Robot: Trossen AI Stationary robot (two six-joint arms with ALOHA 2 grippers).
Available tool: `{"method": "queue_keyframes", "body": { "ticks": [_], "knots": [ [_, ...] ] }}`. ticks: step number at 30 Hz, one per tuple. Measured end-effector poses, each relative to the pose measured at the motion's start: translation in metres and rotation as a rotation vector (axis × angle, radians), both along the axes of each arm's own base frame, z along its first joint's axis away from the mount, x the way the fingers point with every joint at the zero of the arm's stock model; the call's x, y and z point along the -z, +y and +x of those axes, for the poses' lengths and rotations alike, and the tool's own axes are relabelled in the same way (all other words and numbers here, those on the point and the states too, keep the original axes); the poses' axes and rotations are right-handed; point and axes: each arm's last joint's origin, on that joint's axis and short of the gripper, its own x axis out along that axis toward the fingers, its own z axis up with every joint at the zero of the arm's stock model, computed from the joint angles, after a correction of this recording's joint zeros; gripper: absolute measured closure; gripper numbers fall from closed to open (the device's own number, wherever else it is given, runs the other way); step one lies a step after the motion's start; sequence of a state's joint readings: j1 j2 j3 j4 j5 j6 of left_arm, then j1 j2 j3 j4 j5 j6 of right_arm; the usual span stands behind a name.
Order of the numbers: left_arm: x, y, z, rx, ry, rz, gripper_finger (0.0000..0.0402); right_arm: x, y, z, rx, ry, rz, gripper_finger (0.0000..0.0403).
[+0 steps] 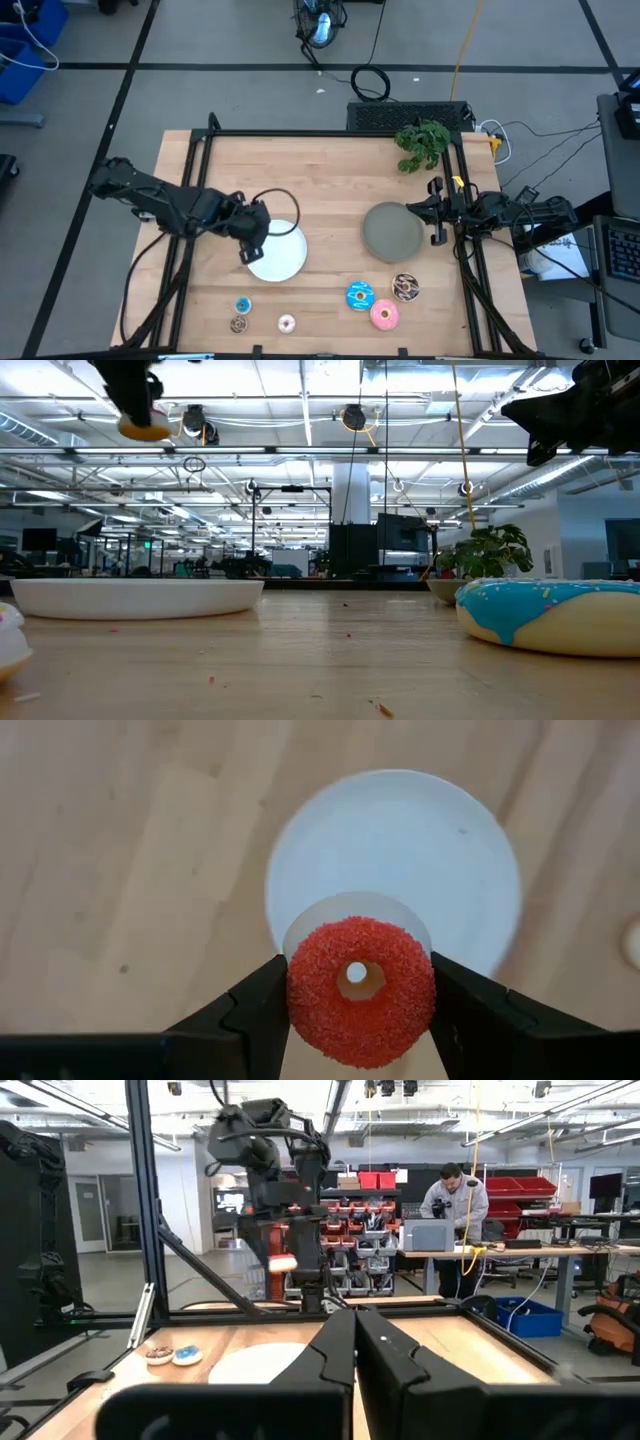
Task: Pick & Place donuts
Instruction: Put the small orange donut on the white plate
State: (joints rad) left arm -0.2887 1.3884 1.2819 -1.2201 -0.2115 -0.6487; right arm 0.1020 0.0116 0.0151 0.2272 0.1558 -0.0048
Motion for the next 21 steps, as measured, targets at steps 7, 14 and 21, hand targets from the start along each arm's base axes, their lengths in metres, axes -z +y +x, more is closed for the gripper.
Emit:
{"method": "queue_keyframes", "body": {
  "ticks": [7,14,21],
  "knots": [
    [0.021,0.019,0.018,0.125,-0.063,0.056,0.0192,0.0,0.0,0.0,0.0,0.0,0.0,0.0403],
    [0.056,0.028,0.028,0.222,-0.149,-0.015,0.0192,0.0,0.0,0.0,0.001,0.0,-0.004,0.0403],
    [0.09,0.044,0.018,0.059,-0.094,-0.066,0.0192,0.0,0.0,0.0,0.002,0.0,-0.006,0.0403]
  ]
}}
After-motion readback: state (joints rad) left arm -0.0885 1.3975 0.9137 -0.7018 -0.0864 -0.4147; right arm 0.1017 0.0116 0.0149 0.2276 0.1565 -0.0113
